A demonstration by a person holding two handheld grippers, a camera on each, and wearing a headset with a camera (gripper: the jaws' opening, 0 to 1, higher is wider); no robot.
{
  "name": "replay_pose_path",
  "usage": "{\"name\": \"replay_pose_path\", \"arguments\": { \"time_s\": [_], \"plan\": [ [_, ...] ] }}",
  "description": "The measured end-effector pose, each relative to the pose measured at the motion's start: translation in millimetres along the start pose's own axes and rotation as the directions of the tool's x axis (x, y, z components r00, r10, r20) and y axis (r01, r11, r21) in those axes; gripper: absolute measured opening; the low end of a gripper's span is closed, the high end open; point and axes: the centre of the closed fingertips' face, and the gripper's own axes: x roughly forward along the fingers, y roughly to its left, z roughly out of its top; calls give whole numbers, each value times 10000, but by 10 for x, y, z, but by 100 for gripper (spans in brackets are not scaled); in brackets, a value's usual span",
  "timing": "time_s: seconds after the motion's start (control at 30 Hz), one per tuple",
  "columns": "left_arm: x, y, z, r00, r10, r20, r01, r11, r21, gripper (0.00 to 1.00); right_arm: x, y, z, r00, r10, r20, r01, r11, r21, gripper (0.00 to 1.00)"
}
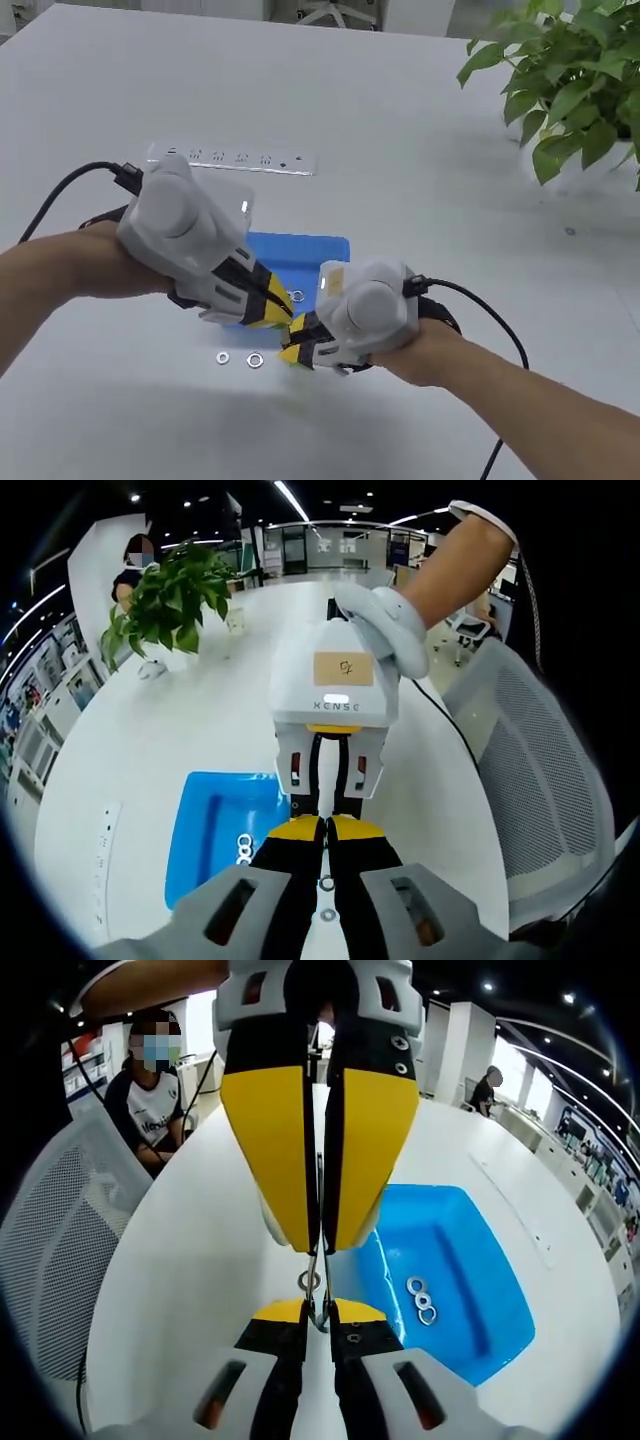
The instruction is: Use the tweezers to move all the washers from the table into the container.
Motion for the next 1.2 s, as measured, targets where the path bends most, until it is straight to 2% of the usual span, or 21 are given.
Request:
{"name": "replay_pose_path", "arguments": {
  "time_s": [0.77,0.93,1.2],
  "plan": [
    [-341,-44,265,9982,563,198,-573,9970,523,6,-263,-15,345,9991,-412,-51,408,9973,-609,10],
    [-407,-20,315,9973,688,258,-703,9957,608,6,-311,-56,410,9988,-491,-62,485,9958,-780,10],
    [-499,80,405,9951,926,340,-950,9925,773,6,-388,-172,515,9978,-659,18,658,9934,-938,10]
  ]
}}
